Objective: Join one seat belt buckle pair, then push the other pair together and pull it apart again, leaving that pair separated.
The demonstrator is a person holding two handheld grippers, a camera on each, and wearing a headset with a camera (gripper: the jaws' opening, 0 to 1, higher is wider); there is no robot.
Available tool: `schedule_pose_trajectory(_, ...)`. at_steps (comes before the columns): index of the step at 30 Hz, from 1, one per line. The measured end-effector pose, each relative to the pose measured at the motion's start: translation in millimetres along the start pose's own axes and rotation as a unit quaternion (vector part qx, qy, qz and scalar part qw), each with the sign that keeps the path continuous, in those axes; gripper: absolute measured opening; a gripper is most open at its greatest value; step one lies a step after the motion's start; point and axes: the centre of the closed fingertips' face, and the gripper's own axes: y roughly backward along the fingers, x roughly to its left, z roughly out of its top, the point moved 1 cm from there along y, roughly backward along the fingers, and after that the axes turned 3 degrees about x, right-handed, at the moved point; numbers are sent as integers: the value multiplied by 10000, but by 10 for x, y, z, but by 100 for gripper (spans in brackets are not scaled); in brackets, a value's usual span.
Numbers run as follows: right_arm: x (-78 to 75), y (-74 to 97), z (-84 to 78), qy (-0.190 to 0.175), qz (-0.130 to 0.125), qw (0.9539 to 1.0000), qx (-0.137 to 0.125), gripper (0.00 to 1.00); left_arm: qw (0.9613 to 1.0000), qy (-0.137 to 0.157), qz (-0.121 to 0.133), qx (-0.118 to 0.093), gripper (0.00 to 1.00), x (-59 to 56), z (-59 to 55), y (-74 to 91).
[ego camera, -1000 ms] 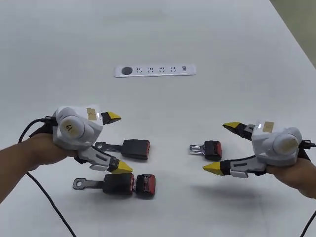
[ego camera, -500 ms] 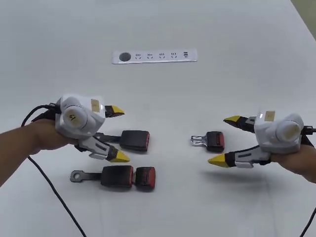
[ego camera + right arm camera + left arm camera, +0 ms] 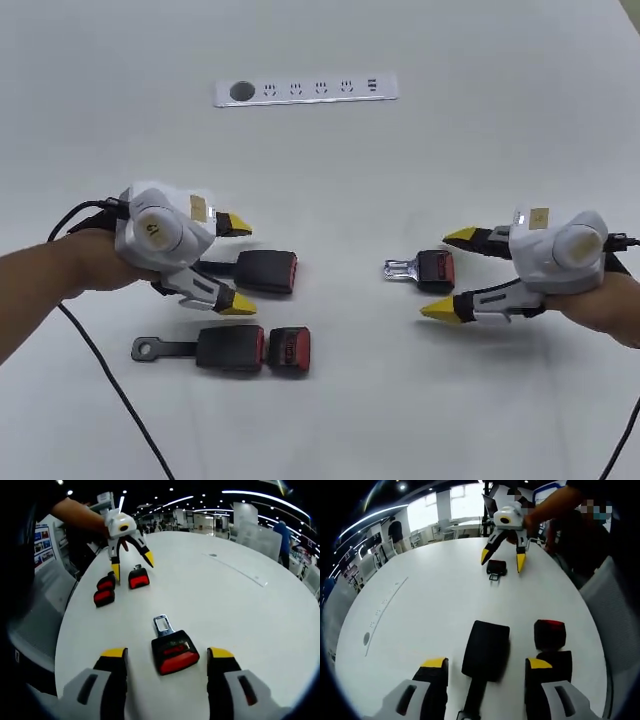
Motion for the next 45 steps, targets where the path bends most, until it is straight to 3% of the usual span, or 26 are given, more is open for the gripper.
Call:
schedule_pose_trajectory(4, 21, -8, -13, 104, 79, 9999, 61, 63, 9999, -53, 0, 85, 63, 5, -46, -48)
schedule_pose_trajectory(9, -4, -18, 7, 202, 104, 9997, 50, 59, 9998, -125, -83, 145, 56, -4, -77, -81)
schedule_pose_trajectory(19, -61, -13, 1, 438, 159, 9989, 103, 46, 9998, -175, -110, 19, 52, 24, -33, -102)
schedule_pose_trajectory(23, -81, -26, 17, 493, 220, 9985, 72, 40, 9995, -257, -163, -23, 44, 9, -7, -113)
schedule_pose_trajectory(25, -85, -30, 17, 579, 247, 9980, 55, 39, 9996, -272, -35, -43, 38, 58, 3, -107)
schedule_pose_trajectory(26, -86, -27, 14, 569, 261, 9980, 43, 39, 9995, -286, -136, 4, 36, 33, -14, -109)
schedule_pose_trajectory(33, -94, -18, -2, 598, 314, 9977, -38, 37, 9999, -83, -81, -43, 35, 82, -11, -151)
schedule_pose_trajectory(45, -93, -9, 0, 490, 314, 9980, -252, 37, 9999, -114, -11, 40, 35, 104, 21, -168)
